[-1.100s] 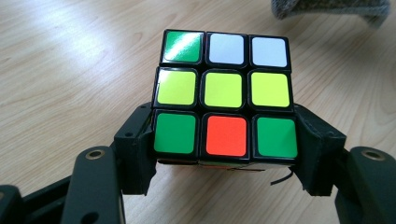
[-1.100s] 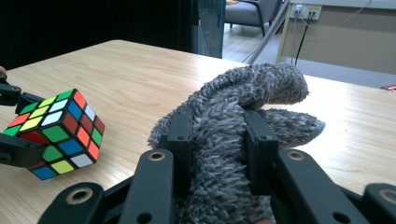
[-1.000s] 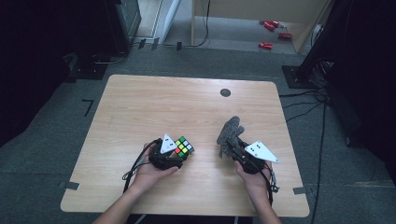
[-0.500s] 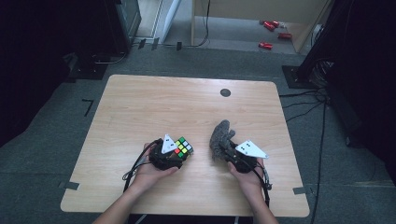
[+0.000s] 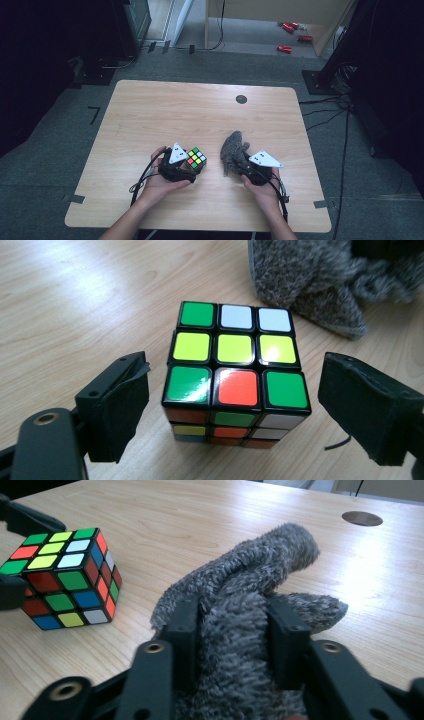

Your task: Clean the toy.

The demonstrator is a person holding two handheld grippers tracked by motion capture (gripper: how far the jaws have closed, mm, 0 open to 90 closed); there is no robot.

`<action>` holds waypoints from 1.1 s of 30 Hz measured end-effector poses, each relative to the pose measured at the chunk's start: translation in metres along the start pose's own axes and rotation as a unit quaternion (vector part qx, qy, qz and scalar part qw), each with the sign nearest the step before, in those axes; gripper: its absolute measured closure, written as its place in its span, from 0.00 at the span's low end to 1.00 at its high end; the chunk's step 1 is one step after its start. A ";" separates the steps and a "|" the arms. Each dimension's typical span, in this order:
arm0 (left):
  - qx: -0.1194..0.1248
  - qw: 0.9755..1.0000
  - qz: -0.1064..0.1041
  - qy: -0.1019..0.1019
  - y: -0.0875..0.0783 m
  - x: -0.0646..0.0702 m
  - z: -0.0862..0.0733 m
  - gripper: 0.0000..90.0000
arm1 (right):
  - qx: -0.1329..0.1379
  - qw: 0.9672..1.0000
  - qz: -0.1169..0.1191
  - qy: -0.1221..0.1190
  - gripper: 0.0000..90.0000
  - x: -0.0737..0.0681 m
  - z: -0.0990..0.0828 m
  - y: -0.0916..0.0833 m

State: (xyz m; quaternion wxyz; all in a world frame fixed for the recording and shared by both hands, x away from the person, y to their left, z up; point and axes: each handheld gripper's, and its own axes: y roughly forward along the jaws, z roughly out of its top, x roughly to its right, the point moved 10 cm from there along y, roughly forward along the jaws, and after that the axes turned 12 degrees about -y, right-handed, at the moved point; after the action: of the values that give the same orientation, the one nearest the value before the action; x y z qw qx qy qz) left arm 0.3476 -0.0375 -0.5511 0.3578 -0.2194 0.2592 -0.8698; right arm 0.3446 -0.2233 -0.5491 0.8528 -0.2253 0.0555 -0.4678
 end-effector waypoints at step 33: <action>0.036 0.990 0.089 -0.099 -0.101 -0.097 -0.029 0.00 | -0.040 0.998 -0.052 0.011 0.00 0.057 -0.020 -0.070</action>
State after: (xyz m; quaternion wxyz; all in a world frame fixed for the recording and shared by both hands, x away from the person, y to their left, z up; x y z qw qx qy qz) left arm 0.3427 0.1037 -0.5308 0.4657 -0.2670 0.2096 -0.8173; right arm 0.3158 -0.3093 -0.5301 0.8169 -0.2565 0.0718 -0.5116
